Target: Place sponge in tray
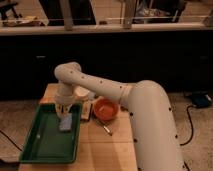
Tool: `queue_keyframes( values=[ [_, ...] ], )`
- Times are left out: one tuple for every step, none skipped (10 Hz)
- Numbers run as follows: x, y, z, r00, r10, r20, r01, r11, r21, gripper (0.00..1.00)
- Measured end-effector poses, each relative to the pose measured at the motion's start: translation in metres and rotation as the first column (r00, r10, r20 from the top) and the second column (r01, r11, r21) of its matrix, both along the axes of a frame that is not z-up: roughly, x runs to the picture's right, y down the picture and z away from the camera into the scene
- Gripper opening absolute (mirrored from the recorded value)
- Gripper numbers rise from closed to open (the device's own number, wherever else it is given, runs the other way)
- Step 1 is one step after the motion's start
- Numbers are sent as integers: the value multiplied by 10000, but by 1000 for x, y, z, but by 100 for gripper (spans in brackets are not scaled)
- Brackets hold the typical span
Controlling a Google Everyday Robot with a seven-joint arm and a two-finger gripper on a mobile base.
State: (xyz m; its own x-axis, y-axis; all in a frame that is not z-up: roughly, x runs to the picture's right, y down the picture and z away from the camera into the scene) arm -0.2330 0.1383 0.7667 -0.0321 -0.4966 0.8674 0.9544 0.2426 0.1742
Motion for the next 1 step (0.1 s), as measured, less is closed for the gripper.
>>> queue_keyframes(
  values=[
    [0, 0, 0, 10000, 0, 0, 0, 10000, 0, 15]
  ],
)
